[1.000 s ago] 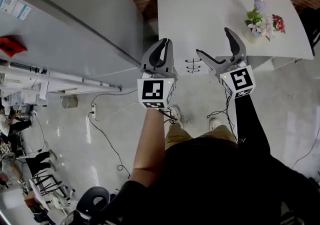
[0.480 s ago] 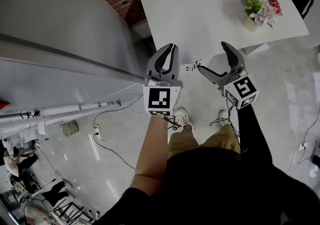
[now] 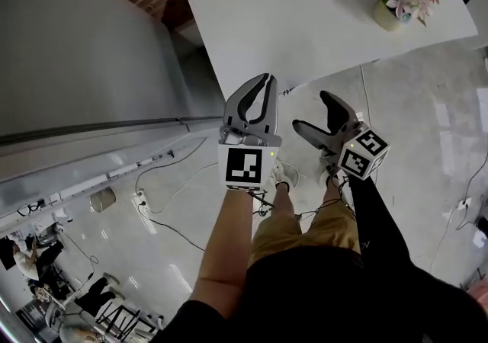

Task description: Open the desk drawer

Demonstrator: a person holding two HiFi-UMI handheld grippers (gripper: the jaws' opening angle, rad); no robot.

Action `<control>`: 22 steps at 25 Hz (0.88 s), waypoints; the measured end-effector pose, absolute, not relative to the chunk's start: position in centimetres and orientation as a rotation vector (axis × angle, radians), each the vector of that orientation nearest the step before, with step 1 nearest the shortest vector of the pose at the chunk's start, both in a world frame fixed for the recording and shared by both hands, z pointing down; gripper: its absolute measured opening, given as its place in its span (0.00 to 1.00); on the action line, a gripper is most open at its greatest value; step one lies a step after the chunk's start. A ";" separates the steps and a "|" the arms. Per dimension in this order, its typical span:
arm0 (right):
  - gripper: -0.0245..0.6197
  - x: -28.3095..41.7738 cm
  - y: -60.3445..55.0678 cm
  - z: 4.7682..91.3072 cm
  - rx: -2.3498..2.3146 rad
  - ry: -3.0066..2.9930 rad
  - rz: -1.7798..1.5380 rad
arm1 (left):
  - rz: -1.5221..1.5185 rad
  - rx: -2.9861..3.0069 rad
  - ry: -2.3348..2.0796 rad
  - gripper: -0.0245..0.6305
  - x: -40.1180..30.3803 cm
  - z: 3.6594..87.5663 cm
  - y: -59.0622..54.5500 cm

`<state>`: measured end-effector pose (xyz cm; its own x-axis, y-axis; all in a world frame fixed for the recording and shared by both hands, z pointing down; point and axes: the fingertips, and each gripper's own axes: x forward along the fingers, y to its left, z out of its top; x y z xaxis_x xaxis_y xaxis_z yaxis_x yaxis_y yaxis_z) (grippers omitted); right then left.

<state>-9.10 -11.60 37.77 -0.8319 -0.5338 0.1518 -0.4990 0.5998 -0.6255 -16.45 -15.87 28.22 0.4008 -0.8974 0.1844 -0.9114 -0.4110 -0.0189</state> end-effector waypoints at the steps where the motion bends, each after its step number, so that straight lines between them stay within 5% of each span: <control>1: 0.81 -8.9 -11.9 38.9 -0.872 2.704 -1.144 | 0.241 2.561 -1.653 0.05 -16.1 28.7 -16.1; 22: 0.81 -8.4 -15.9 57.3 -0.774 1.916 -1.767 | 0.241 2.435 -1.606 0.05 -14.0 41.2 -15.8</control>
